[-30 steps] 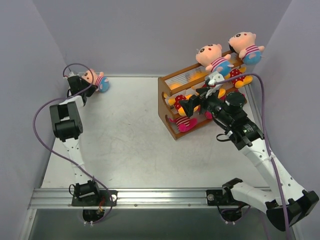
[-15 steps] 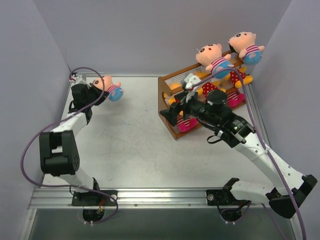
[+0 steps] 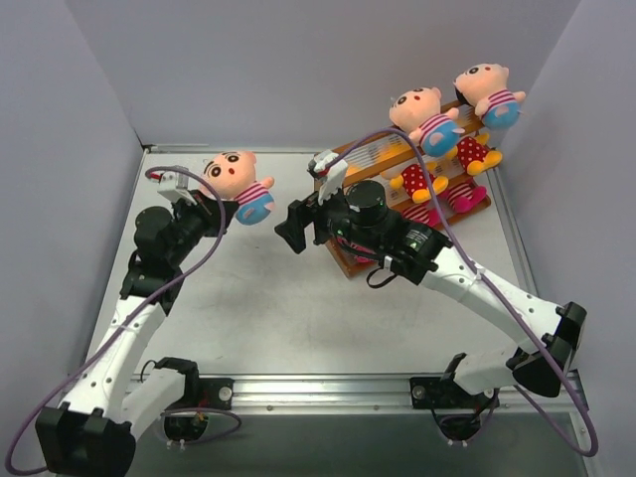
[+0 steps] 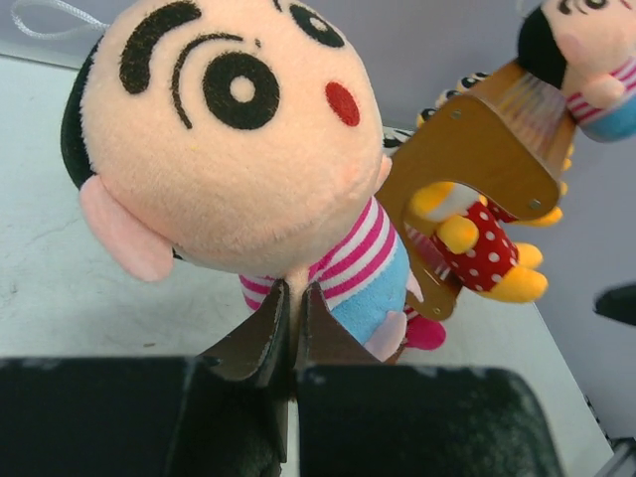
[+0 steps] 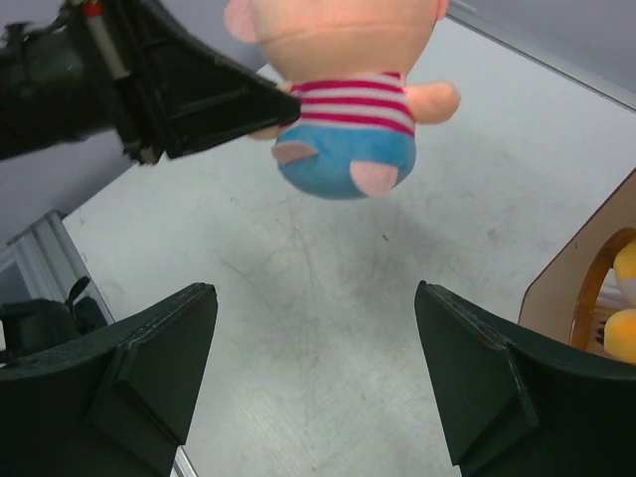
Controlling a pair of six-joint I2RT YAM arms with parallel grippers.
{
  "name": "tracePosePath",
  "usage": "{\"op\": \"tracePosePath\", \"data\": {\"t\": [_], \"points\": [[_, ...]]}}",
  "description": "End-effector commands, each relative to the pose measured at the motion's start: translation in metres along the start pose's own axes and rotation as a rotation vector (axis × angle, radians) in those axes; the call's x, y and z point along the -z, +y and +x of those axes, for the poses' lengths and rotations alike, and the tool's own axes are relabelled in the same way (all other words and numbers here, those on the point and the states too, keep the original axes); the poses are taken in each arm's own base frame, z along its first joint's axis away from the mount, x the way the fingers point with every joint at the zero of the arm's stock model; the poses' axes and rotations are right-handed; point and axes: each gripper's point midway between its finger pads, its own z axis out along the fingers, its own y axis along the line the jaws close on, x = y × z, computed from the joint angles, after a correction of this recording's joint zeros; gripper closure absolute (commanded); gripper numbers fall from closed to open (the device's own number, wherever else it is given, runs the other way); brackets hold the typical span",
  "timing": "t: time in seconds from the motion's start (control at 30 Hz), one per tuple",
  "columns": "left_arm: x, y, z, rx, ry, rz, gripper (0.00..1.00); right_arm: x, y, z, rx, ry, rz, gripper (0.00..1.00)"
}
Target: Place and organize the stuffed toys onto the shelf
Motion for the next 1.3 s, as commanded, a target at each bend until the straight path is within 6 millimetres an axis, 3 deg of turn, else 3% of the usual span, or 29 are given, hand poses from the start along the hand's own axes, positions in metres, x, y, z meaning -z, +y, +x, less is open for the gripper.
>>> {"op": "tracePosePath", "data": {"t": [0.0, 0.13, 0.4, 0.67, 0.97, 1.07, 1.27], "points": [[0.020, -0.017, 0.006, -0.077, 0.013, 0.030, 0.97, -0.001, 0.006, -0.048, -0.077, -0.141, 0.034, 0.19], [0.040, -0.027, 0.013, -0.093, 0.035, 0.026, 0.98, -0.008, 0.007, -0.063, -0.106, -0.191, 0.053, 0.23], [0.051, -0.038, 0.021, -0.120, 0.056, 0.035, 0.98, -0.031, 0.006, -0.068, -0.128, -0.216, 0.097, 0.23], [0.052, -0.053, 0.019, -0.178, 0.063, 0.050, 0.98, -0.060, 0.010, -0.051, -0.144, -0.184, 0.088, 0.24], [0.054, -0.071, 0.022, -0.191, 0.048, 0.090, 0.98, -0.081, 0.006, -0.033, -0.152, -0.153, 0.112, 0.26], [0.054, -0.079, 0.025, -0.204, 0.054, 0.118, 0.98, -0.085, 0.006, -0.030, -0.156, -0.152, 0.113, 0.31], [0.054, -0.080, 0.025, -0.219, 0.043, 0.110, 0.98, -0.086, 0.009, -0.032, -0.133, -0.153, 0.094, 0.61]]}}
